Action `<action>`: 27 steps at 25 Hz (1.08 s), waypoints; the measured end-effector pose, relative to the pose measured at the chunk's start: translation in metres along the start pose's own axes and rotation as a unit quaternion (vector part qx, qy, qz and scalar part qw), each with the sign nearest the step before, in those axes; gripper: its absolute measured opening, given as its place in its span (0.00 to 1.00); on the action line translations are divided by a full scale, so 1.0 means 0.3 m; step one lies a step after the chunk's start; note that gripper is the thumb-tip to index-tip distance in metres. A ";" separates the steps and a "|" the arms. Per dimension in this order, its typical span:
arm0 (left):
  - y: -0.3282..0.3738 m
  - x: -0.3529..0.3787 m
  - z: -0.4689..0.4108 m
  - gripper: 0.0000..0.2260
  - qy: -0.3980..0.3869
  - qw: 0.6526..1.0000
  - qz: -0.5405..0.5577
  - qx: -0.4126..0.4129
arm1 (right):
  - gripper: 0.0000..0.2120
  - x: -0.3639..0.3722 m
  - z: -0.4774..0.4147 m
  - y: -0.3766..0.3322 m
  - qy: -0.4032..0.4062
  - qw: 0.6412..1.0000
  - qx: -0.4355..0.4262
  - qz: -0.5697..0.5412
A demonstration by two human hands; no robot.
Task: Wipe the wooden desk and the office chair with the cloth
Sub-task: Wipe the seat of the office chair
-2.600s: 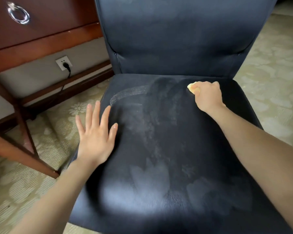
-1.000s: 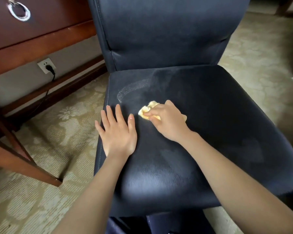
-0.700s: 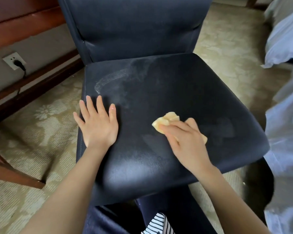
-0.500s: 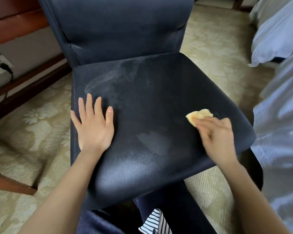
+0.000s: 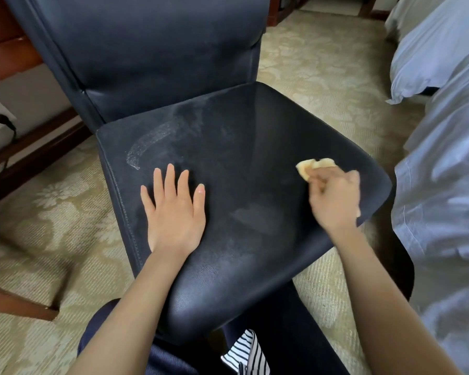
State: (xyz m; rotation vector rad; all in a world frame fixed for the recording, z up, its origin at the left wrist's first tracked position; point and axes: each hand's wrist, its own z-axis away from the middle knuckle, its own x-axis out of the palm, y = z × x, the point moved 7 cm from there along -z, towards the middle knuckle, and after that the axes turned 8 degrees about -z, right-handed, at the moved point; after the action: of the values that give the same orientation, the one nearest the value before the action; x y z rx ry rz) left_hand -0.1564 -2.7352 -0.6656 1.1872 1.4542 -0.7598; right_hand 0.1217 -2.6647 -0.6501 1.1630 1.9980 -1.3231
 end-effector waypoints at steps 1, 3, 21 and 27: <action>0.007 0.003 0.003 0.30 -0.006 1.000 -0.004 -0.001 | 0.11 0.018 0.036 -0.061 -0.024 0.999 -0.030 -0.002; 0.023 0.005 0.010 0.30 -0.014 1.000 -0.010 0.000 | 0.10 0.035 0.117 -0.174 -0.057 0.995 -0.075 -0.032; 0.030 0.002 0.009 0.29 -0.007 1.000 0.021 0.005 | 0.08 -0.028 -0.047 0.064 -0.033 0.992 -0.125 -0.013; 0.052 -0.019 0.029 0.28 -0.006 1.000 0.007 0.001 | 0.14 0.057 -0.307 0.129 -0.053 0.994 0.046 0.085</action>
State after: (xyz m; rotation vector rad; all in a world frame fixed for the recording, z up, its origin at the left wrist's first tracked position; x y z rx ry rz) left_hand -0.1391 -2.7400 -0.6600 1.1919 1.4351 -0.7579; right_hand 0.1514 -2.5681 -0.6435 1.2456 1.7395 -1.3714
